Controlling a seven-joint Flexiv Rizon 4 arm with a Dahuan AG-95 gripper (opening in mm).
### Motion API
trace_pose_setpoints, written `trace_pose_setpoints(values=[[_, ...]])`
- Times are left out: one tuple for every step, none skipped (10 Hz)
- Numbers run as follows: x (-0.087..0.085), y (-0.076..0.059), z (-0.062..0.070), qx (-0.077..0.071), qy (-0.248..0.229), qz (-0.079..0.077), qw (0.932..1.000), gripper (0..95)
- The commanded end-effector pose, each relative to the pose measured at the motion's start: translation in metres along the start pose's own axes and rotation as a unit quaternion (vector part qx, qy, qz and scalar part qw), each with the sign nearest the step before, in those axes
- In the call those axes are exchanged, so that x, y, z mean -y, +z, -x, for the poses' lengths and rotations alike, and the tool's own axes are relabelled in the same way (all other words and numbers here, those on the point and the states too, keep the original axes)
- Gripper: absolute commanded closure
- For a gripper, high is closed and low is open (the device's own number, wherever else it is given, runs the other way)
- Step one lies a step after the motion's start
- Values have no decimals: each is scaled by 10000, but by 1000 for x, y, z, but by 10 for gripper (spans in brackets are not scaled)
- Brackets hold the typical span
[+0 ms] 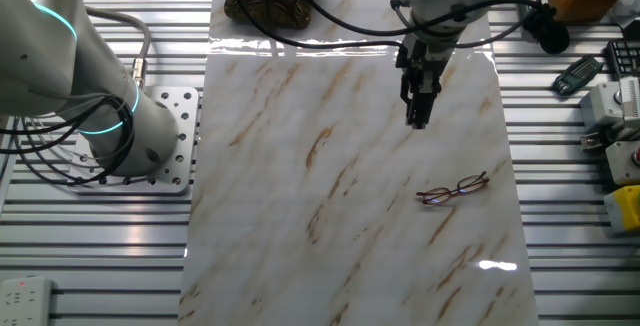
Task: Unfold the leg of the glasses (with one hand)
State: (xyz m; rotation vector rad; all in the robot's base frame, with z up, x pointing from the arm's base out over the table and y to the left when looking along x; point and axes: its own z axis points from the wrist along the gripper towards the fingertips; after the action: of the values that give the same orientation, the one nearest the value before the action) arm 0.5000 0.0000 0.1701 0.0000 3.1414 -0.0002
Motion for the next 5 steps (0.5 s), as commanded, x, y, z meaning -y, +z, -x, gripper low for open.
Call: trace_pose_setpoints(values=[[0, 0, 0, 112, -132, -111, 9998, 950], [0, -1, -1, 91, -67, 42, 9999, 950], [-1, -2, -1, 83, -67, 23, 9999, 950], [-1, -3, -1, 81, -67, 14, 9999, 950], [-1, -3, -1, 84, -69, 1, 9999, 950]])
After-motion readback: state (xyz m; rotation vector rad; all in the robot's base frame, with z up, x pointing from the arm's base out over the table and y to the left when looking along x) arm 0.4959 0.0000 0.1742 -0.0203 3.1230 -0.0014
